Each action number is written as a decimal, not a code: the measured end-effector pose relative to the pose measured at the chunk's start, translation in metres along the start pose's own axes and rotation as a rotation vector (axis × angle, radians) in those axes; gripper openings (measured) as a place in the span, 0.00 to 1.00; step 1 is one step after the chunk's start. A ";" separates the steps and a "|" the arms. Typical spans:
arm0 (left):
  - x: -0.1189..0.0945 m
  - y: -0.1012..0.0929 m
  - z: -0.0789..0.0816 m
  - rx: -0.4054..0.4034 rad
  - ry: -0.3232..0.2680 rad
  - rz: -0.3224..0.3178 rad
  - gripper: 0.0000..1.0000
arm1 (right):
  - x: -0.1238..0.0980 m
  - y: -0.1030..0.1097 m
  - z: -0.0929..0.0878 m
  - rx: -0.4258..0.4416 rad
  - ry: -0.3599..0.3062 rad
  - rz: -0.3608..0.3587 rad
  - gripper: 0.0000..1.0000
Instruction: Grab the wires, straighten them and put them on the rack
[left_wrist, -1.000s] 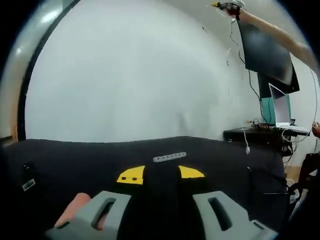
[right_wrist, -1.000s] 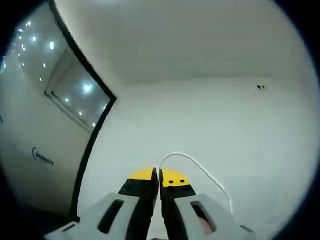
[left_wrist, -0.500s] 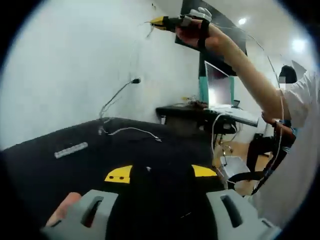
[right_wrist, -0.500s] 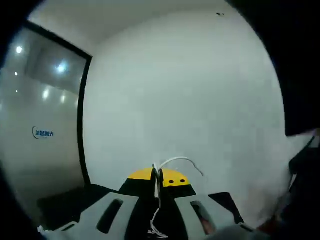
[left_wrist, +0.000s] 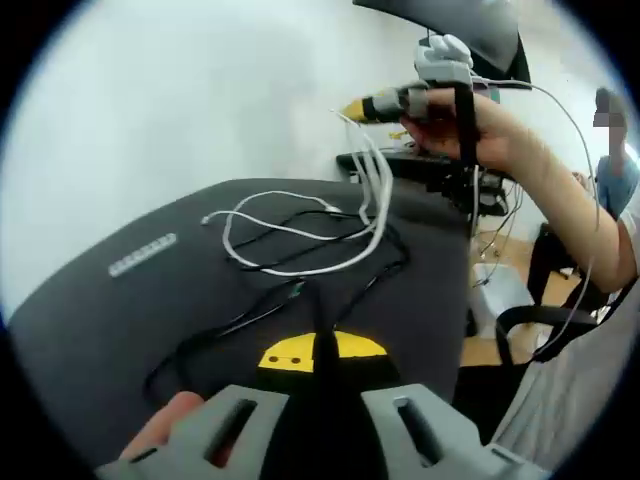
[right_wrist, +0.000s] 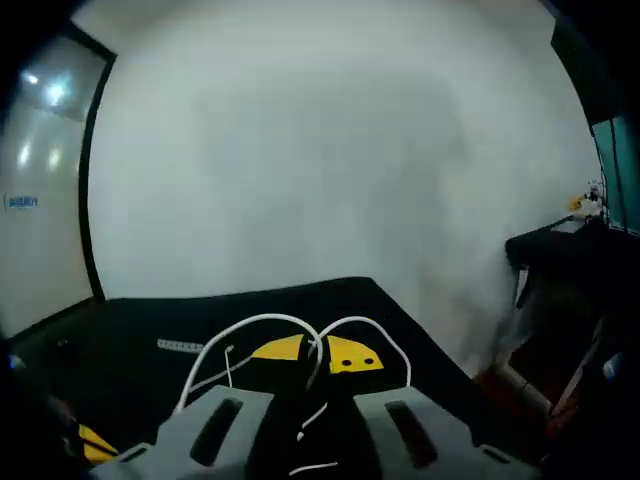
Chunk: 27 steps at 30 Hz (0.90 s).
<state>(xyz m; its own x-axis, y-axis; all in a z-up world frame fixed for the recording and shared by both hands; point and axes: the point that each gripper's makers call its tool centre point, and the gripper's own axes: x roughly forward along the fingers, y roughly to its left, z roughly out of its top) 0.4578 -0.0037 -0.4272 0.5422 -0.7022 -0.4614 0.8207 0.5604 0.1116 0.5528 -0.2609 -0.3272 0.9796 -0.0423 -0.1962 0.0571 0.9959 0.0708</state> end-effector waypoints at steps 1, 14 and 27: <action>-0.004 0.013 -0.003 0.000 0.004 0.022 0.04 | 0.004 0.003 -0.013 -0.046 0.027 0.014 0.16; -0.083 0.118 -0.003 -0.146 -0.097 0.134 0.27 | -0.023 0.025 -0.047 -0.148 0.098 0.082 0.36; 0.030 -0.009 0.026 0.078 -0.031 -0.115 0.26 | -0.082 0.081 -0.035 -0.258 -0.002 0.265 0.27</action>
<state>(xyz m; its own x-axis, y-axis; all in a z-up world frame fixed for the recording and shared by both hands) 0.4713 -0.0415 -0.4190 0.4483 -0.7737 -0.4476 0.8884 0.4408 0.1279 0.4700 -0.1743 -0.3398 0.9544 0.2197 -0.2021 -0.2485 0.9599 -0.1301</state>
